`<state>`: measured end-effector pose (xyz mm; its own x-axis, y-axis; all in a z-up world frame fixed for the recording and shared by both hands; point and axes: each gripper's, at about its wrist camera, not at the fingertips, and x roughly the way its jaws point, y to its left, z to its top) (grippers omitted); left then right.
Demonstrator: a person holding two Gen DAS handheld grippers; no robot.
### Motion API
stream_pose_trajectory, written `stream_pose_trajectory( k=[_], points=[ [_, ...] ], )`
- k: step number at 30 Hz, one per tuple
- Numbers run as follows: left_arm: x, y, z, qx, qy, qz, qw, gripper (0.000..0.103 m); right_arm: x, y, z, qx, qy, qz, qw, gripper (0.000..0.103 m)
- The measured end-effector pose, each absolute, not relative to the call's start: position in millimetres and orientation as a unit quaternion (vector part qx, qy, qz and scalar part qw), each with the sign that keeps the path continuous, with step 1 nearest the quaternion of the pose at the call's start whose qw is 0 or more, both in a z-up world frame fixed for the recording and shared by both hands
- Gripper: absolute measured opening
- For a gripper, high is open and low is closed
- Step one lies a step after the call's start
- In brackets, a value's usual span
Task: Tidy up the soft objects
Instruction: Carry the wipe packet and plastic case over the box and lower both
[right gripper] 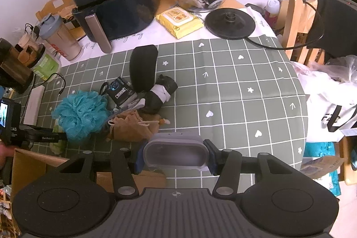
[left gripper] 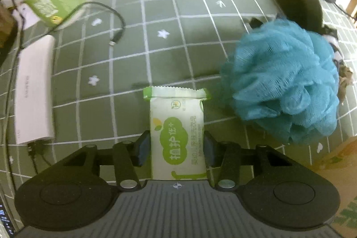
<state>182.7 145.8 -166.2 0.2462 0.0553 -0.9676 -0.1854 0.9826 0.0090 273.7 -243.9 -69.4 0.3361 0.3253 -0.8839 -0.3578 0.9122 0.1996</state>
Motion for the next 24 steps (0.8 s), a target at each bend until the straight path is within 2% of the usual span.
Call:
stream_pose_trajectory(
  k=[10,24],
  points=[
    [156,157,-115,-0.08,0.564,0.089,0.817,0.047,264,-239,-50,-0.014,0.517,0.225,0.826,0.055],
    [136,131,-37,-0.117,0.489,0.053,0.862,0.047,242,-222,-24,-0.014,0.495,0.265,0.828,0.055]
  ],
)
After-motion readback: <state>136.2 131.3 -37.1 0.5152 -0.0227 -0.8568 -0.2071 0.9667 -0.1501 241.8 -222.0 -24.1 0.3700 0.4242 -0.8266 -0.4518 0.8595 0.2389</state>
